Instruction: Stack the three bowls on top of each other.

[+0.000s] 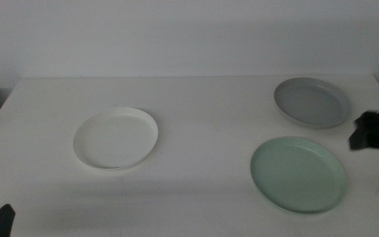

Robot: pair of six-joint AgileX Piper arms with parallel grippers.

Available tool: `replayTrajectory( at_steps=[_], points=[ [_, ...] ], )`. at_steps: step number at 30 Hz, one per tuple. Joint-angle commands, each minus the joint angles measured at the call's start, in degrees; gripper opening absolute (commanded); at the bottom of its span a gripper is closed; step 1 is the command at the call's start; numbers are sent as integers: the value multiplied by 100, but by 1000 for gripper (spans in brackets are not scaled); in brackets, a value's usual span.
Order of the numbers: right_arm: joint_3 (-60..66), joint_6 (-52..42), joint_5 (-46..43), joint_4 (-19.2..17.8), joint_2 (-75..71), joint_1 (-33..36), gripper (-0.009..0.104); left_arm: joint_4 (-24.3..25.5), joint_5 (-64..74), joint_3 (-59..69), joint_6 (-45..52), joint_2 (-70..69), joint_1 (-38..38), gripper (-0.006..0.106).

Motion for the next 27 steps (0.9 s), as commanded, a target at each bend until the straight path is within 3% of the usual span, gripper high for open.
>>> replayTrajectory(
  at_steps=[1, 7, 13, 17, 22, 27],
  points=[
    [-200, -3, -301, 11, 274, 68, 54, -6, -434, -28, -55, -74, -20, 105],
    [-200, -10, -990, -80, 1228, 182, 53, -6, -434, -28, -55, -74, -20, 105],
    [-200, -10, -1223, -144, 1876, 182, 43, -6, -434, -28, -55, -74, -20, 105],
    [-200, -4, -1264, -144, 2160, 182, 29, -6, -434, -28, -55, -74, -20, 105],
    [-200, -4, -1176, -139, 2343, 182, 1, -6, -434, -28, -55, -74, -20, 105],
    [-454, 178, -750, 58, 1948, 266, -1, -6, -434, -28, -55, -74, -20, 105]
  ],
)
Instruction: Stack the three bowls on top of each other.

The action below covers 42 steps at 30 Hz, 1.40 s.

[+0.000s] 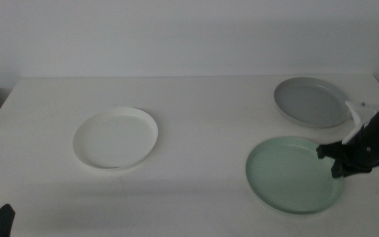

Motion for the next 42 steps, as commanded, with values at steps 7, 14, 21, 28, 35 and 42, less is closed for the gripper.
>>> replayTrajectory(
  at_steps=[7, 14, 21, 28, 35, 42],
  points=[
    [-1203, 457, 648, 51, -624, 566, -1, -6, -434, -28, -55, -74, -20, 105],
    [-2255, 673, 767, 192, -95, 1185, -1, -6, -434, -28, -55, -74, -20, 105],
    [-3479, 751, 827, 340, 955, 1415, -1, -6, -434, -28, -55, -74, -20, 105],
    [-4438, 744, 1294, 375, 2048, 1472, -1, -6, -434, -28, -55, -74, -20, 105],
    [-4498, 560, 1304, 403, 2309, 1588, 1, -6, -434, -28, -55, -74, -20, 105],
    [-4531, 536, 1386, 330, 2216, 1579, 32, -6, -434, -28, -55, -74, -20, 105]
  ],
)
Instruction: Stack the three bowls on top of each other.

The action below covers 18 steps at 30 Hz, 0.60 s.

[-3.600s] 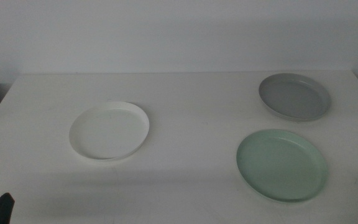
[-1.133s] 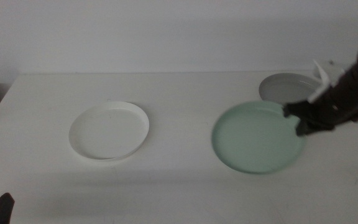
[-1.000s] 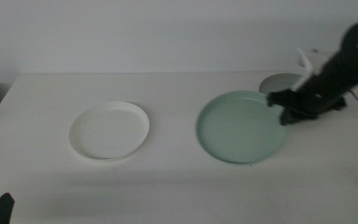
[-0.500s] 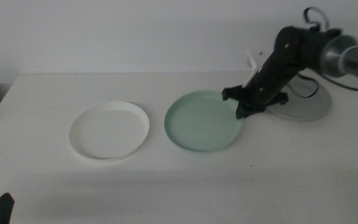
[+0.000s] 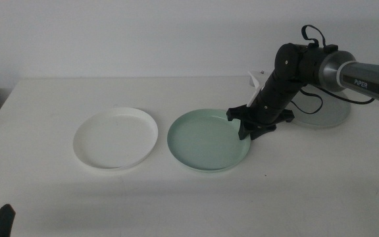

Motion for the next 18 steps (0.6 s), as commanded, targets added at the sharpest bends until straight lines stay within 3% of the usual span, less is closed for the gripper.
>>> replayTrajectory(
  at_steps=[1, 4, 6, 9, 14, 18],
  points=[
    [-193, -68, -13, -38, -550, -13, 39, -6, -434, -28, -50, -74, -20, 105],
    [-201, -74, -61, -108, -983, -190, 54, -6, -434, -28, -50, -74, -20, 105],
    [-201, -74, -137, -144, -1312, -386, 58, -6, -434, -28, -50, -74, -20, 105],
    [-279, -74, -253, -241, -1603, -782, 58, -6, -434, -28, -50, -74, -20, 105],
    [-536, 57, -333, -1078, -1557, -1420, 53, -6, -434, -28, -50, -74, -20, 105],
    [-536, 256, -581, -1392, -1339, -1798, 52, -6, -434, -28, -50, -74, -20, 105]
  ],
)
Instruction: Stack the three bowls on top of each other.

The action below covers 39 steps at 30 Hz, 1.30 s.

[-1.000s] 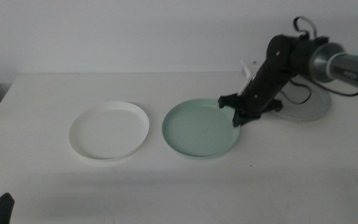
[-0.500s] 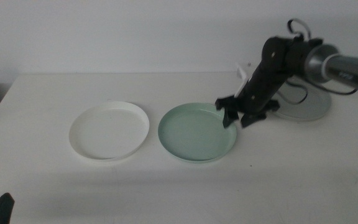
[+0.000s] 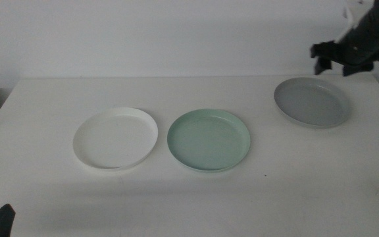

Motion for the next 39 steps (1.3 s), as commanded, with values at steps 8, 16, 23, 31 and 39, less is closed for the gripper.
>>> replayTrajectory(
  at_steps=[8, 16, 23, 31, 39],
  points=[
    [-188, 86, -912, -101, 533, -750, 52, -6, -434, -28, -50, -74, -20, 105],
    [-188, 76, -1387, -53, 1102, -859, 47, -6, -434, -28, -50, -74, -20, 105],
    [-188, -4, -1536, 122, 1113, -854, 3, -6, -434, -28, -50, -74, -20, 105],
    [1264, -57, -1945, 379, -716, -481, -1, -6, -434, -28, -50, -74, -20, 105],
    [2941, -20, -2390, 877, -2134, 939, -1, -6, -434, -28, -50, -74, -20, 105]
  ],
)
